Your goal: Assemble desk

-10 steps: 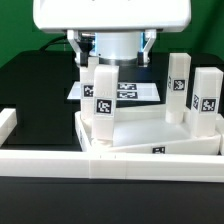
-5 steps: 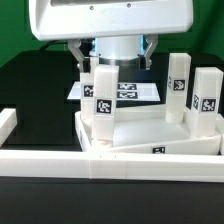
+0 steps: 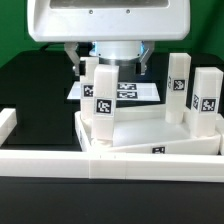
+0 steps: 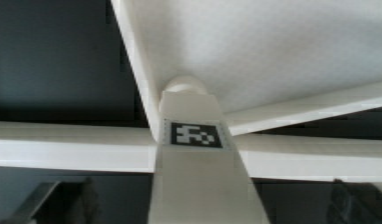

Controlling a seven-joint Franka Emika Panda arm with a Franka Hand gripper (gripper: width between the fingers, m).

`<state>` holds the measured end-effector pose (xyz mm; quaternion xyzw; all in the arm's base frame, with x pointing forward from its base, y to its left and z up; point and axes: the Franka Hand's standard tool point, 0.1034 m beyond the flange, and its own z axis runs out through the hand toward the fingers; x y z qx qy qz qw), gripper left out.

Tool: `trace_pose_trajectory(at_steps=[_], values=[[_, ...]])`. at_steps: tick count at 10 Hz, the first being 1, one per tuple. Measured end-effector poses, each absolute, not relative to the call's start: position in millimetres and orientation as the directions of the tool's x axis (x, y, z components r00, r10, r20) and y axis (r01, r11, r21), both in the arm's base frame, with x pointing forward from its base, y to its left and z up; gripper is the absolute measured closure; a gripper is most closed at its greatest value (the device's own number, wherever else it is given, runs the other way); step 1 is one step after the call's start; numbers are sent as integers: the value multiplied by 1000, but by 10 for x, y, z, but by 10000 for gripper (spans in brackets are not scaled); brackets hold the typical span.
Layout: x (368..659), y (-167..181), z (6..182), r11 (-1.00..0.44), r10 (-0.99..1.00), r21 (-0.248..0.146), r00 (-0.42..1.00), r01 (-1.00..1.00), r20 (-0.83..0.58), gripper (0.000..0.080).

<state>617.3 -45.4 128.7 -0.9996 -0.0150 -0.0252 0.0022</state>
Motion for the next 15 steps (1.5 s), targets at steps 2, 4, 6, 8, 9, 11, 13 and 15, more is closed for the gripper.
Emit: trace_pose_trajectory(at_steps=[2, 4, 6, 8, 9, 11, 13, 15], values=[[6165, -592, 1210, -999, 33, 0, 998, 33, 59, 151], [6156, -627, 1191, -1000, 30, 0, 998, 30, 56, 151], [6155, -625, 1186, -1000, 31, 0, 998, 31, 55, 151], [6195, -628, 1212, -1000, 9, -3, 999, 9, 49, 151], [6271, -642, 1237, -1000, 9, -1, 999, 9, 53, 151], [6336, -649, 1252, -1000, 10, 2, 998, 10, 62, 151], [6335, -615, 1237, -1000, 15, 1, 998, 15, 60, 151], [6334, -546, 1210, -1000, 25, 1, 998, 25, 60, 389]])
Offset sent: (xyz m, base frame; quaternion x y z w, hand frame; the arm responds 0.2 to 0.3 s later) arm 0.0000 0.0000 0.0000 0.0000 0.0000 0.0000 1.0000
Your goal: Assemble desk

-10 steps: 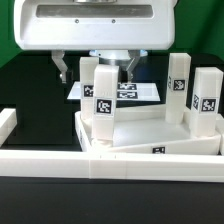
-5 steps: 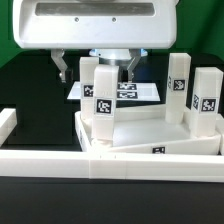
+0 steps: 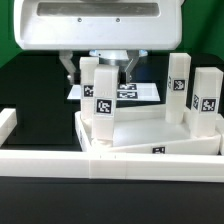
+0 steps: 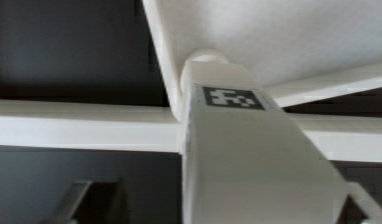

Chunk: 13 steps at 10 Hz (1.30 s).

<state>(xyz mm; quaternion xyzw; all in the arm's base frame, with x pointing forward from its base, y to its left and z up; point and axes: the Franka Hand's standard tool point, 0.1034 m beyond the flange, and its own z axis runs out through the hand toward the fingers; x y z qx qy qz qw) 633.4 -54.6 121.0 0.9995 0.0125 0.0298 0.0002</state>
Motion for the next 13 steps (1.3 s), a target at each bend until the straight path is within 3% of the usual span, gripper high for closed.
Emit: trace_pose_trajectory(at_steps=[1, 2, 6, 10, 13], values=[[6340, -519, 1193, -1000, 31, 2, 998, 31, 61, 389], [6341, -518, 1193, -1000, 31, 3, 998, 31, 61, 511], [6341, -520, 1193, -1000, 15, 2, 998, 15, 61, 511], [6340, -516, 1190, -973, -232, -18, 971, -231, 60, 509], [6333, -556, 1183, -865, -501, -47, 864, -499, 52, 509]])
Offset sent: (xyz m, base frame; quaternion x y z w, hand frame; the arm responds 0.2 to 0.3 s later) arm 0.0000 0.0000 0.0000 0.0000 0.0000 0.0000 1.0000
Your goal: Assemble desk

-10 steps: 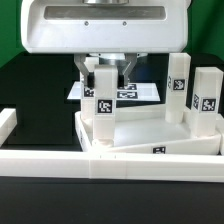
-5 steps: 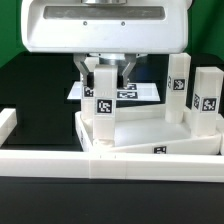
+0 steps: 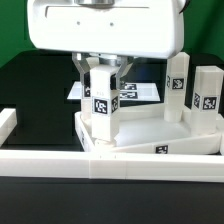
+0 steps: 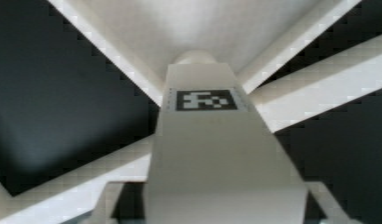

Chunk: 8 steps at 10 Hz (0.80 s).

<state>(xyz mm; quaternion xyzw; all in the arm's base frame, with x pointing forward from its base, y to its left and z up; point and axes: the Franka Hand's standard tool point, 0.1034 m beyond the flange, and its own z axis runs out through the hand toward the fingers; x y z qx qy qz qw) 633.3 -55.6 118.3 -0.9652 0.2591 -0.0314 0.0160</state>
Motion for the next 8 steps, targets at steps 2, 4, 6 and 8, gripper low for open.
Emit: trace_pose_trajectory(at_steps=[2, 4, 6, 8], values=[[6326, -576, 1180, -773, -634, -55, 772, -631, 43, 509], [6318, -583, 1173, -636, -772, -61, 635, -769, 30, 509], [6310, -555, 1167, -507, -862, -66, 507, -859, 18, 509], [6301, -534, 1165, -396, -918, -66, 396, -916, 3, 509]])
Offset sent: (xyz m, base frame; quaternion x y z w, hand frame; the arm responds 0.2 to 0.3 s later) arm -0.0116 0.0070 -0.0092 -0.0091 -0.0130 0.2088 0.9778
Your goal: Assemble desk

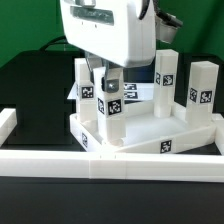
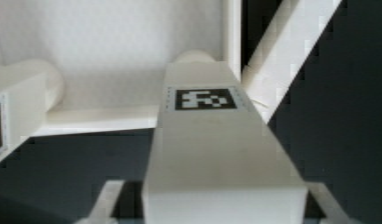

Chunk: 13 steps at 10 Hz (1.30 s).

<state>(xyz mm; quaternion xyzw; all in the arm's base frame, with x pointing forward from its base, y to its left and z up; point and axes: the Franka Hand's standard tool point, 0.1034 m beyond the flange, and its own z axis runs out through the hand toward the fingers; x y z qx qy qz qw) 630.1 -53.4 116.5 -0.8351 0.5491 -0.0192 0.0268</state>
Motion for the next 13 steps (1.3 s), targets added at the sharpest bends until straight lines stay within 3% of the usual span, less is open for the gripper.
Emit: trace_pose_trajectory(at_steps=[3, 4, 5, 6, 7, 13], values=[[6299, -491, 1160, -388, -921, -65, 389, -919, -1, 509], [6300, -481, 1159, -424, -905, -66, 425, -903, 1, 273], [6300, -451, 1156, -468, -883, -65, 469, -881, 3, 273], [6298, -422, 1155, -550, -835, -63, 551, -833, 8, 189], [6303, -398, 1157, -641, -767, -63, 642, -765, 15, 158], [6319, -272, 1156, -941, -337, -46, 940, -335, 48, 151]])
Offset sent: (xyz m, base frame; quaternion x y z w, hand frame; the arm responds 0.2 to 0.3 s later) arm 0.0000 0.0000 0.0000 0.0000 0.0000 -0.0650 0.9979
